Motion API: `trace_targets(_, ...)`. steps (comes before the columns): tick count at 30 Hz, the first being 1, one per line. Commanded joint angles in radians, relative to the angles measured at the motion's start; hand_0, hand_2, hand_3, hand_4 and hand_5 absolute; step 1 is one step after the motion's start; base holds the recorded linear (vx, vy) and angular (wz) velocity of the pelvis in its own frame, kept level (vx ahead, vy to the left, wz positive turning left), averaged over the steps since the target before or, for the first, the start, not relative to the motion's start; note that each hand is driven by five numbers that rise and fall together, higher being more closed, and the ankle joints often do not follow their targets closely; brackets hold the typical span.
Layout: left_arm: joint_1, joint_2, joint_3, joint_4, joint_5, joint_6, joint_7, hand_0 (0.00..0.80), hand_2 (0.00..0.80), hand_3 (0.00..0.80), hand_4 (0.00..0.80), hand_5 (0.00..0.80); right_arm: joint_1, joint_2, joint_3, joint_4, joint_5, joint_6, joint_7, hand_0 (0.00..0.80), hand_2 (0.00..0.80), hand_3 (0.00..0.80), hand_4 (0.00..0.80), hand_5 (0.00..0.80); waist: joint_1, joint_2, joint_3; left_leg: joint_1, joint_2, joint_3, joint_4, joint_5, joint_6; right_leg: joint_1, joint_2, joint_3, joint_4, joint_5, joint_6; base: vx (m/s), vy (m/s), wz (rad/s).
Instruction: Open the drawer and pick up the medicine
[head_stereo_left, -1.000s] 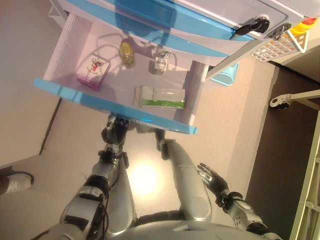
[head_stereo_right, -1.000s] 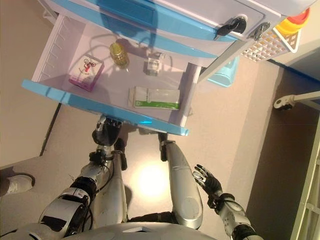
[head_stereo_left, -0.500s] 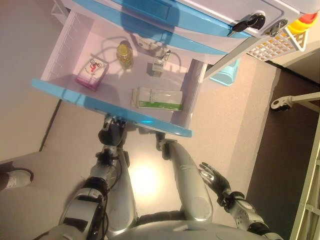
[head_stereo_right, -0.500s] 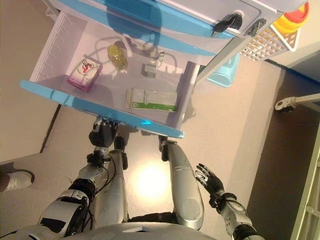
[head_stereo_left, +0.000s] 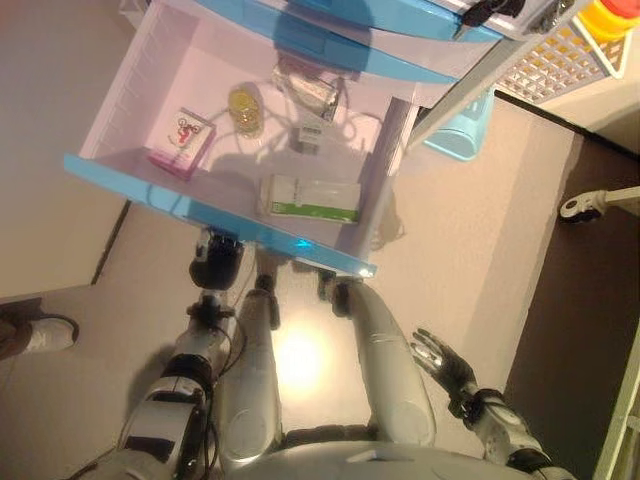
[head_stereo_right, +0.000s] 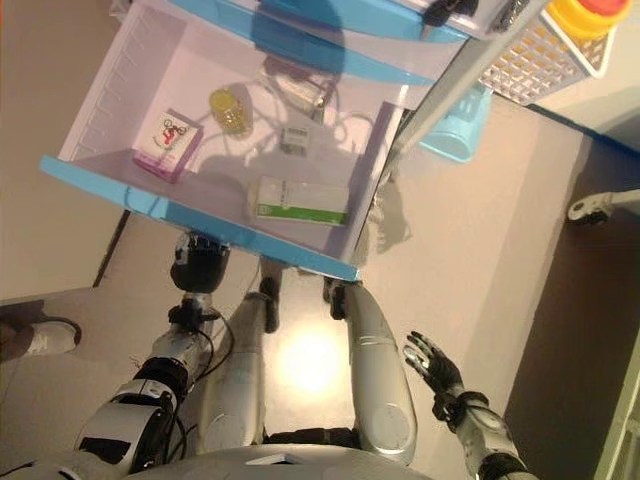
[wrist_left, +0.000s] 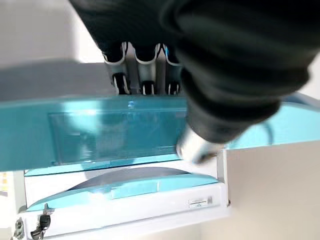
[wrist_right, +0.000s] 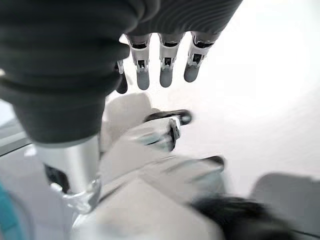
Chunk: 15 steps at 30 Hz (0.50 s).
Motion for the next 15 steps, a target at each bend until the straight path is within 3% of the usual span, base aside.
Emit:
trace_targets(1, 0.143, 0.009, 0.083, 0.223, -0.055, -0.049, 0.309, 0.000, 0.000, 0.000, 0.000, 0.000, 0.036, 0.010, -0.004, -0.042, -0.016, -0.008, 0.023, 0.000, 0.000, 0.000, 0.000, 0.000, 0.008, -0.058, -0.023, -0.016, -0.035, 0.042, -0.027, 0.029, 0.035, 0.053, 0.009, -0.023, -0.153, 0.157, 0.043, 0.026, 0.008, 0.21)
trace_targets(7, 0.103, 0.025, 0.102, 0.289, -0.065, -0.011, 0.431, 0.000, 0.000, 0.000, 0.000, 0.000, 0.028, 0.010, -0.009, -0.023, -0.035, 0.005, 0.027, 0.000, 0.000, 0.000, 0.000, 0.000, -0.001, -0.059, -0.036, -0.024, -0.035, 0.040, -0.003, 0.022, 0.037, 0.038, 0.004, -0.026, -0.124, 0.151, 0.043, 0.029, 0.016, -0.05)
trace_targets(15, 0.086, 0.036, 0.116, 0.322, -0.058, 0.056, 0.490, 0.000, 0.000, 0.000, 0.000, 0.000, 0.029, 0.009, -0.012, -0.004, -0.040, 0.008, 0.036, 0.000, 0.000, 0.000, 0.000, 0.000, -0.005, -0.063, -0.046, -0.030, -0.037, 0.036, 0.004, 0.018, 0.038, 0.029, 0.005, -0.022, -0.117, 0.149, 0.044, 0.029, 0.011, -0.04)
